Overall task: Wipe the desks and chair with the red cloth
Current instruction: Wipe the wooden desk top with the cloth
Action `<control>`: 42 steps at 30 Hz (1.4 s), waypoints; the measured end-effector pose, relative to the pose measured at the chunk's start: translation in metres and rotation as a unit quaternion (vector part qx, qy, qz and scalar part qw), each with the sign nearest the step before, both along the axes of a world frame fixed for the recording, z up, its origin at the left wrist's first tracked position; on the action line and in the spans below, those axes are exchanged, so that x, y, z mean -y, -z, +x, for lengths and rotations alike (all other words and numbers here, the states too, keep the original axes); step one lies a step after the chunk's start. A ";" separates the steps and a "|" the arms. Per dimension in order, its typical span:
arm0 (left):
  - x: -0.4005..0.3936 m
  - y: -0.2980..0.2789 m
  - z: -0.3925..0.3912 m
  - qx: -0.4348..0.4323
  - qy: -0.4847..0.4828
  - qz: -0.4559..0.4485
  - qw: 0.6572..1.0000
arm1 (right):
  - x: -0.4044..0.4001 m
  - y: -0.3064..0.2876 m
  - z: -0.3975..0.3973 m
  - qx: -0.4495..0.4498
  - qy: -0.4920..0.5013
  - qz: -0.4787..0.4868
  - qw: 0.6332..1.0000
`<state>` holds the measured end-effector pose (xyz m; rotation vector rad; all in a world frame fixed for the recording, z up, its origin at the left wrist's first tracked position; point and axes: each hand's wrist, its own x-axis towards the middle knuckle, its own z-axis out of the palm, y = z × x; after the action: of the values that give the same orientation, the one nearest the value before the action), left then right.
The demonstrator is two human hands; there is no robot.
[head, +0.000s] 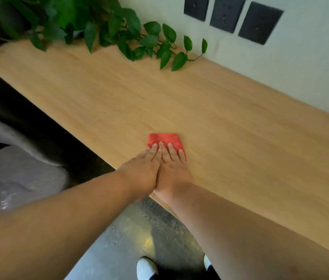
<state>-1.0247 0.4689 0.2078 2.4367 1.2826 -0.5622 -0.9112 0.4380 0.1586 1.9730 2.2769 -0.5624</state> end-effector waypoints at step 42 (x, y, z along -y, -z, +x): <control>0.087 -0.126 0.071 0.470 -0.369 -0.273 0.754 | 0.113 -0.182 0.161 -0.546 0.353 -0.172 0.740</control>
<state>-0.9538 0.3818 0.3333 1.1991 1.1929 0.4353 -0.7504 0.3251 0.3401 2.5555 1.2602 -2.5394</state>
